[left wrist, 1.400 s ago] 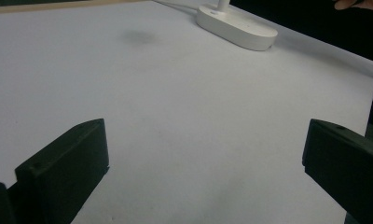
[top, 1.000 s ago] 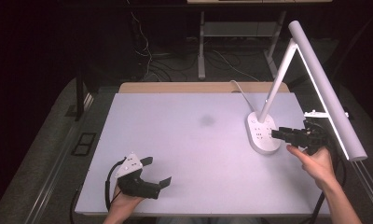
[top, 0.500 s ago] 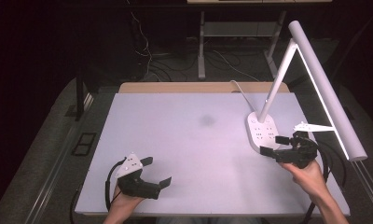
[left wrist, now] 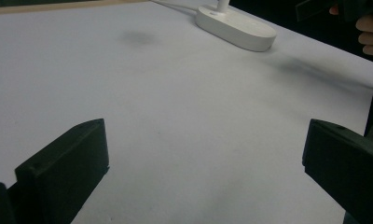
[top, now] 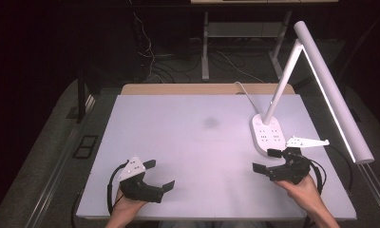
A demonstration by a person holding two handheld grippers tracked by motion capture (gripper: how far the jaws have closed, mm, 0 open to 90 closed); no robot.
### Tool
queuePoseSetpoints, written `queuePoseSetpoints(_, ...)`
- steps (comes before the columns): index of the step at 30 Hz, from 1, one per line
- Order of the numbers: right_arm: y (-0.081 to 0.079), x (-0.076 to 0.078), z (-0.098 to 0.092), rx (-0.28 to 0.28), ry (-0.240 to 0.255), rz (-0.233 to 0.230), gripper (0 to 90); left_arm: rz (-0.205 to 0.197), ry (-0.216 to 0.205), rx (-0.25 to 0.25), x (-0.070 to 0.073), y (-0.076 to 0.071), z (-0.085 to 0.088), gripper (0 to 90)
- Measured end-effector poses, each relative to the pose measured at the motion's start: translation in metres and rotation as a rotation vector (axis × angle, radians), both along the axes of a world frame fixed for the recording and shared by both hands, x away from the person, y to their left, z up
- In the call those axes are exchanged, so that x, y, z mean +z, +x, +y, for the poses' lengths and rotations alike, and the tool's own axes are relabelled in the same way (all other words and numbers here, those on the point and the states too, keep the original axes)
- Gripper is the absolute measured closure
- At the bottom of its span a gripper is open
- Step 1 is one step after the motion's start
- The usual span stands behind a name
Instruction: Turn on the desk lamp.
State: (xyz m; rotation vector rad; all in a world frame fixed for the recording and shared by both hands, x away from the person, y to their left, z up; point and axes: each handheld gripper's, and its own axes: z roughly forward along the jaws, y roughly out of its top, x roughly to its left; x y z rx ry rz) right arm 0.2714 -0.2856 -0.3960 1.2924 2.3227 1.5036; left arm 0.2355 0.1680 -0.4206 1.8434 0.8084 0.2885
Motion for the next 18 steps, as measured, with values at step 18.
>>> queuePoseSetpoints(18, -0.023, -0.027, 0.012, 0.043, -0.004, -0.025, 0.3, 0.005, -0.001, -0.004, 0.0, 0.0, 0.0, 0.0)
